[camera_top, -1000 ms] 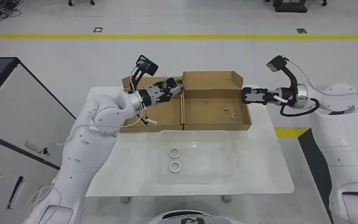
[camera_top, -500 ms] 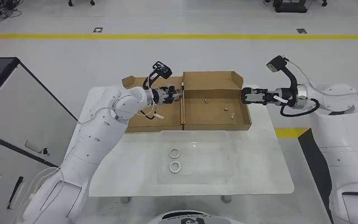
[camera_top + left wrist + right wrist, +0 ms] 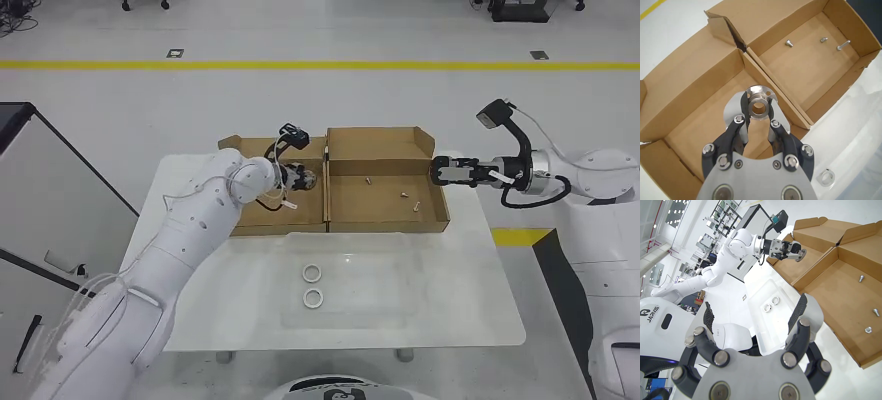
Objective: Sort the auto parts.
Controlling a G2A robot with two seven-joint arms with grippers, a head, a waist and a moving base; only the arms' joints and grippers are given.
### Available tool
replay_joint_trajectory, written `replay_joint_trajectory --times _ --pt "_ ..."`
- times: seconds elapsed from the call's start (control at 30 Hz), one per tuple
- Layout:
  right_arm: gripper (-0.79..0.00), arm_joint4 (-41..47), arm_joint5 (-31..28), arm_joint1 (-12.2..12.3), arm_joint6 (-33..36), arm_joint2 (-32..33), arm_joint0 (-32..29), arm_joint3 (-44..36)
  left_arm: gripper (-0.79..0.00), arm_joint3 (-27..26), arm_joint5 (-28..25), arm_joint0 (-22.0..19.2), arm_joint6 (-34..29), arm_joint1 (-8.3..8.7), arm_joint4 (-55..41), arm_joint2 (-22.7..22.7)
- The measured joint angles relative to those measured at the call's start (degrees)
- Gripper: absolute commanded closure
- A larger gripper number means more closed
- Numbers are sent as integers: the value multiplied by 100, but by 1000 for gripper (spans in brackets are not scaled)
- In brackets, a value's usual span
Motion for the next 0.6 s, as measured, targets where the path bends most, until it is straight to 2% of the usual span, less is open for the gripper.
replay_joint_trajectory --times 0.3,0.6 --pt "-785 0 0 0 0 0 0 0 0 1039 14 -360 163 -318 144 492" --pt "-785 0 0 0 0 0 0 0 0 1786 -104 -564 211 -621 140 828"
